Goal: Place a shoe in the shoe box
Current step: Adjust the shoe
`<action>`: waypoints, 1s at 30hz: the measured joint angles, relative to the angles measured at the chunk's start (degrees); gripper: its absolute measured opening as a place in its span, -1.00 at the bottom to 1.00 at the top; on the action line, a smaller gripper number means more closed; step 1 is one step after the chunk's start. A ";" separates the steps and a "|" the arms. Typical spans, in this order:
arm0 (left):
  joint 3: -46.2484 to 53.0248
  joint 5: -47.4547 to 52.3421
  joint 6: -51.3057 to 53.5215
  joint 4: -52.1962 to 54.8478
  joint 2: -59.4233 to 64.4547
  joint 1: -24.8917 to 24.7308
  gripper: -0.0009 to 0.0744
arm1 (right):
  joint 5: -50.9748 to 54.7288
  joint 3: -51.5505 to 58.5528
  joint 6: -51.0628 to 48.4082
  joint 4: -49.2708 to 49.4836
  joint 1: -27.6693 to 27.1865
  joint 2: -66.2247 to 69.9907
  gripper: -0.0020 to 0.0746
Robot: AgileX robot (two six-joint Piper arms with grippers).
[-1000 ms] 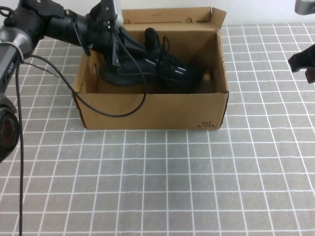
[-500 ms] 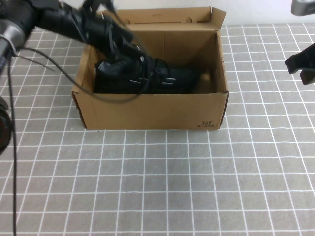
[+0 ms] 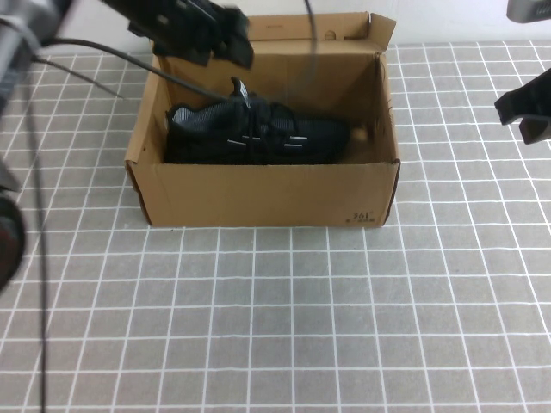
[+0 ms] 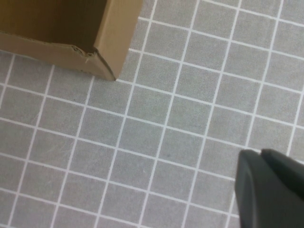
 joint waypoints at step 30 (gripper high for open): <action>0.00 -3.44 -17.62 16.50 9.08 -7.09 0.31 | -1.69 0.00 -1.40 0.00 0.00 0.00 -0.99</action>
